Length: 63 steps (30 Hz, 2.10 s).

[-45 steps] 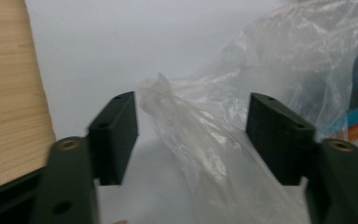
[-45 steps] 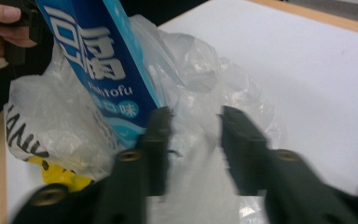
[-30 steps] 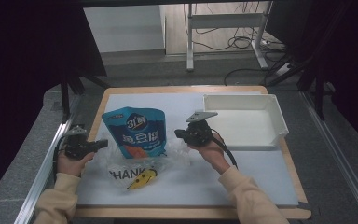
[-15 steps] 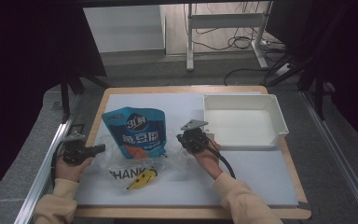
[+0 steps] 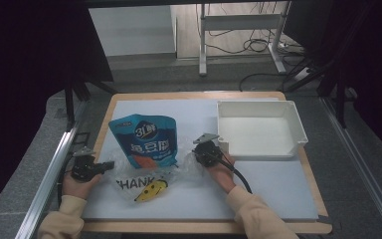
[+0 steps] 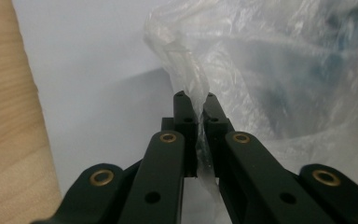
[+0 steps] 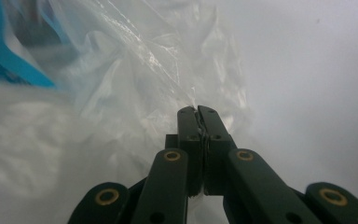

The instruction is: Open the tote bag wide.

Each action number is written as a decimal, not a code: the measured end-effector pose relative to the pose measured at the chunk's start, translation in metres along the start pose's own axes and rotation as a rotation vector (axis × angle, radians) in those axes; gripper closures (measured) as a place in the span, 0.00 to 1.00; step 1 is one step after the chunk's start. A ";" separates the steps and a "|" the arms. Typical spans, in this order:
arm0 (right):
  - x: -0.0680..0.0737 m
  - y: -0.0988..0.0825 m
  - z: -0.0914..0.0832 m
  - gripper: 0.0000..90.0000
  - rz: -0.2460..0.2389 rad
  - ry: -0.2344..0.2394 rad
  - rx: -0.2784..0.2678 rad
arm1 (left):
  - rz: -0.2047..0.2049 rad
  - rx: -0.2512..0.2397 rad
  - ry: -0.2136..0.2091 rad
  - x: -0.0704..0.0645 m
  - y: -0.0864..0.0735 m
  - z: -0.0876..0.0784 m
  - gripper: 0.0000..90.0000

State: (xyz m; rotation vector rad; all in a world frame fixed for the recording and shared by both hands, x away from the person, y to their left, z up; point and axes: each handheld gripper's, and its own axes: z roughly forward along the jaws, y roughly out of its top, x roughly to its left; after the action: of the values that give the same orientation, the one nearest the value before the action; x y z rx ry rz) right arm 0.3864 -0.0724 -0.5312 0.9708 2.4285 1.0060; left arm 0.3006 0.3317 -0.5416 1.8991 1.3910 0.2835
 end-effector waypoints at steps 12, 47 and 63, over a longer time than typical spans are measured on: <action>-0.003 -0.006 -0.002 0.98 0.011 0.011 -0.006 | -0.009 0.013 0.001 0.000 -0.008 0.005 0.98; -0.007 0.029 -0.086 0.54 0.070 0.162 -0.286 | -0.052 -0.229 -0.039 -0.011 0.006 -0.038 0.40; 0.023 0.038 -0.119 0.97 -0.040 0.348 -0.325 | 0.064 -0.195 -0.090 -0.041 0.024 -0.045 0.91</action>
State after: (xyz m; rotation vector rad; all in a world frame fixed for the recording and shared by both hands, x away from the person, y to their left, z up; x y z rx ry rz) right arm 0.3241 -0.0950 -0.4224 0.6782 2.4213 1.6063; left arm 0.2764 0.3118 -0.4839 1.7753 1.2003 0.3477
